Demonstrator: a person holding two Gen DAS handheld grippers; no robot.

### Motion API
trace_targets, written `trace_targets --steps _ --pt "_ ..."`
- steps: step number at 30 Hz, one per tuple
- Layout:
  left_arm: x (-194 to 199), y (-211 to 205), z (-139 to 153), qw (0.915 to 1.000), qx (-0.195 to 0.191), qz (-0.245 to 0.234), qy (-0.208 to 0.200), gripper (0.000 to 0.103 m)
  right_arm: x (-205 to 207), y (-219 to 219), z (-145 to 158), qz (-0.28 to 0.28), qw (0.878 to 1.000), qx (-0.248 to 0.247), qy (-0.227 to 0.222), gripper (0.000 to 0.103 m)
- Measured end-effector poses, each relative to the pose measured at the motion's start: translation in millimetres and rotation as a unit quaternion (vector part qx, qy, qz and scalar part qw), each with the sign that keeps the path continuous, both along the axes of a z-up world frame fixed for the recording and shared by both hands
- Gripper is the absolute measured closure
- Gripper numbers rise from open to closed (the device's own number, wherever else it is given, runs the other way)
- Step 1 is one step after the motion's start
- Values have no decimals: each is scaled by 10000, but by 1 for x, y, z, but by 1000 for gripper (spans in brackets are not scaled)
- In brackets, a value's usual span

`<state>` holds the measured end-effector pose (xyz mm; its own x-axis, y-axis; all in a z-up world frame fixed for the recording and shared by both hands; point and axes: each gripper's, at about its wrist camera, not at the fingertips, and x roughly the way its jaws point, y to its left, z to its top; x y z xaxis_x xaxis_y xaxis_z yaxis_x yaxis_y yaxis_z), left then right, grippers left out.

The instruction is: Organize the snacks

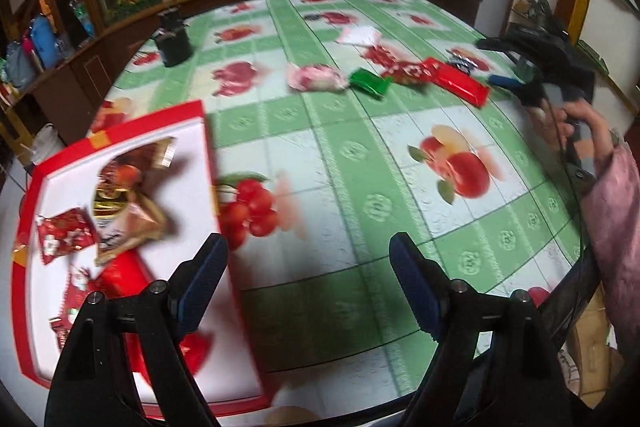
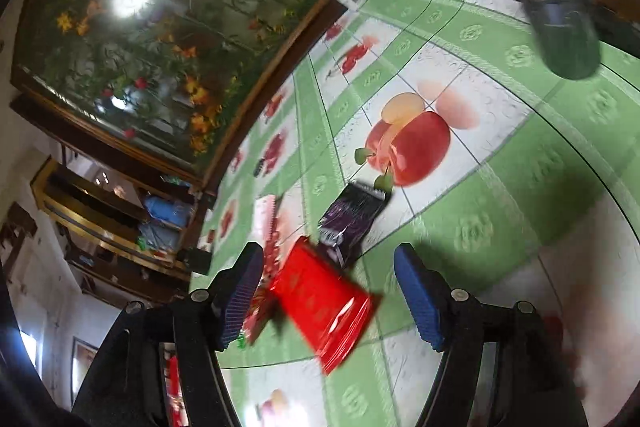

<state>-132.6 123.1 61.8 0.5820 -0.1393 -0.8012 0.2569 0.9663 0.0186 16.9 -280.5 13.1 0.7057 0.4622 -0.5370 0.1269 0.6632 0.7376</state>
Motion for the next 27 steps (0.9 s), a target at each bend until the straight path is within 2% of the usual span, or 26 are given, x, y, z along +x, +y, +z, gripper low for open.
trace_targets --steps 4,9,11,12,17,18,19,20,23,27 --pt "1 -2 2 10000 -42 1 58 20 16 39 0 751 9958 -530 32 33" --pt "7 2 12 9999 -137 80 59 20 18 72 9 1331 9809 -1415 -41 21" --pt "13 1 20 9999 -77 110 -11 20 14 83 9 1610 9678 -1931 -113 20" --pt "16 0 23 9999 -44 116 -48 20 11 91 9 1767 9568 -2302 -163 20" --pt "43 -22 38 9998 143 -6 -172 20 3 128 6 1954 9112 -3617 -256 20" --pt "49 -30 39 9996 172 -70 -200 20 2 130 6 1934 9069 -3735 -252 25" --pt "56 -40 39 9994 203 -152 -216 20 1 131 7 1881 9037 -3836 -263 41" --pt "62 -50 38 9992 229 -247 -217 20 1 129 8 1852 9030 -3867 -271 49" --pt "82 -82 33 9980 295 -530 -184 20 2 115 10 1730 9165 -3595 -273 51" --pt "114 -125 25 9974 257 -673 -71 20 7 87 11 1510 9443 -2916 -212 52"
